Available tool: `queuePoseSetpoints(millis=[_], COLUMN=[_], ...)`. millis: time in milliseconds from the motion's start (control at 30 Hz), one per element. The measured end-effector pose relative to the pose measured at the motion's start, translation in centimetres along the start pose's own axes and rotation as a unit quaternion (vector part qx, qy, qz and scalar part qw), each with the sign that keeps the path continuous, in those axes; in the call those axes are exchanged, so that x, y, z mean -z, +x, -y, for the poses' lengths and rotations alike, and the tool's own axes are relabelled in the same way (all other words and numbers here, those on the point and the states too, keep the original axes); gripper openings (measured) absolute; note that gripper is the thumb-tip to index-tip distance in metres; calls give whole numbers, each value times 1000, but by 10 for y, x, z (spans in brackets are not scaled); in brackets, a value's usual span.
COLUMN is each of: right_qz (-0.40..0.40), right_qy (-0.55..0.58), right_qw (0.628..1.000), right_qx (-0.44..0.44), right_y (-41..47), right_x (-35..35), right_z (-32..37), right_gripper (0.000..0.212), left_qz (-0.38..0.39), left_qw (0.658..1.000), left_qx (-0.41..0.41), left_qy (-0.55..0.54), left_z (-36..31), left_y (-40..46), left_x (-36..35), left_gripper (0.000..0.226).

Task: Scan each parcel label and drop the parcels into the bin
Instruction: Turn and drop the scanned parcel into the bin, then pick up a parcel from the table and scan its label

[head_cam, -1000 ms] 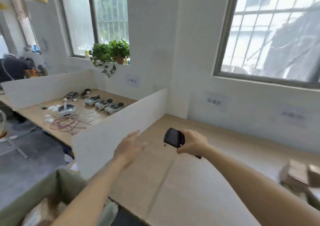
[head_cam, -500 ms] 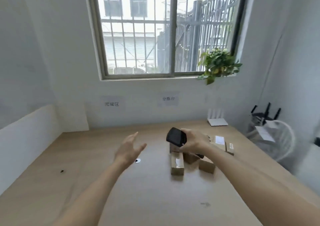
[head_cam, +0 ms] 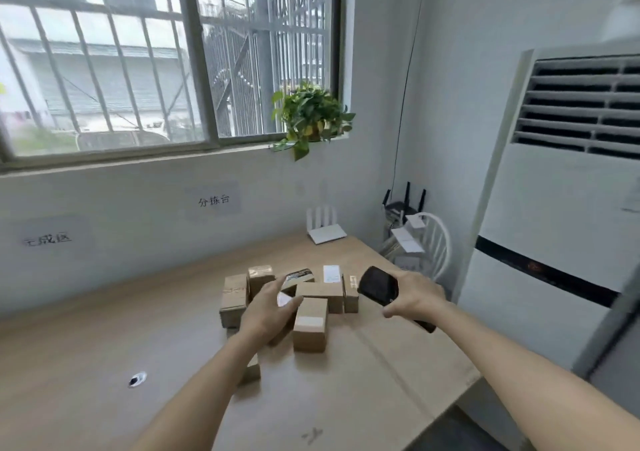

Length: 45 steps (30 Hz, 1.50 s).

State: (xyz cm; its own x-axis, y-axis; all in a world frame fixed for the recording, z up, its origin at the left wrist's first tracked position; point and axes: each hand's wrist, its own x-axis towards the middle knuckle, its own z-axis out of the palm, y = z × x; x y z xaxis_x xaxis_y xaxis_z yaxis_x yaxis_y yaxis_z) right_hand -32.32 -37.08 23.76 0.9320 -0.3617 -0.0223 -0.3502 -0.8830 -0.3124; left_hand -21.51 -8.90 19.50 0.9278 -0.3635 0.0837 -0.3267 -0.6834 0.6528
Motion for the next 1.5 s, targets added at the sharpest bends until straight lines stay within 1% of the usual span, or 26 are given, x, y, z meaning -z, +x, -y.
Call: queuePoseSetpoints(millis=[67, 200, 467, 633, 733, 800, 833, 900, 967, 1000, 1067, 1100, 1167, 1233, 1300, 1400, 1500], right_qz=[8, 30, 53, 97, 129, 150, 161, 188, 213, 224, 247, 265, 283, 314, 341, 370, 392], right_qy=[-2, -5, 2, 17, 27, 28, 30, 34, 33, 32, 30, 31, 39, 44, 38, 29, 30], right_qw=[1000, 999, 999, 995, 991, 988, 986, 981, 976, 973, 967, 962, 957, 947, 938, 926, 918], right_qx=[-13, -18, -3, 6, 3, 15, 21, 32, 43, 49, 59, 57, 56, 50, 54, 62, 58], right_y=[31, 92, 187, 239, 276, 303, 316, 343, 368, 380, 397, 411, 421, 434, 442, 453, 461], right_x=[3, 5, -13, -47, -72, -91, -101, -121, -143, -155, -177, -195, -216, -248, -275, -303, -319], right_z=[-18, -39, -48, -51, -50, -49, -49, -49, -49, -49, -49, -52, -54, -60, -64, -68, -66], right_gripper=[65, 60, 45, 43, 40, 46, 47, 42, 38, 40, 51, 51, 40, 39, 45, 64, 67], left_qz=[9, 12, 23, 20, 34, 39, 40, 45, 57, 64, 69, 71, 81, 91, 111, 131, 138], left_qw=[1000, 1000, 998, 996, 992, 987, 987, 984, 976, 971, 966, 964, 962, 954, 942, 923, 914], left_qx=[0, 14, 58, 82, 119, 153, 158, 174, 211, 229, 248, 257, 259, 283, 317, 360, 378], left_qy=[2, 18, 15, 6, 13, 10, 6, -3, 1, 6, 8, 3, -14, -32, -27, -31, -42], left_z=[-3, -8, -9, 8, 26, 41, 48, 63, 76, 84, 98, 107, 117, 137, 158, 181, 188], left_y=[32, 87, 169, 200, 220, 236, 243, 259, 273, 280, 289, 297, 302, 310, 315, 323, 330], left_x=[-20, -54, -85, -104, -118, -129, -135, -150, -168, -178, -194, -206, -217, -239, -258, -280, -292], left_gripper=[75, 72, 70, 59, 66, 69, 68, 69, 70, 70, 71, 69, 67, 75, 80, 81, 80])
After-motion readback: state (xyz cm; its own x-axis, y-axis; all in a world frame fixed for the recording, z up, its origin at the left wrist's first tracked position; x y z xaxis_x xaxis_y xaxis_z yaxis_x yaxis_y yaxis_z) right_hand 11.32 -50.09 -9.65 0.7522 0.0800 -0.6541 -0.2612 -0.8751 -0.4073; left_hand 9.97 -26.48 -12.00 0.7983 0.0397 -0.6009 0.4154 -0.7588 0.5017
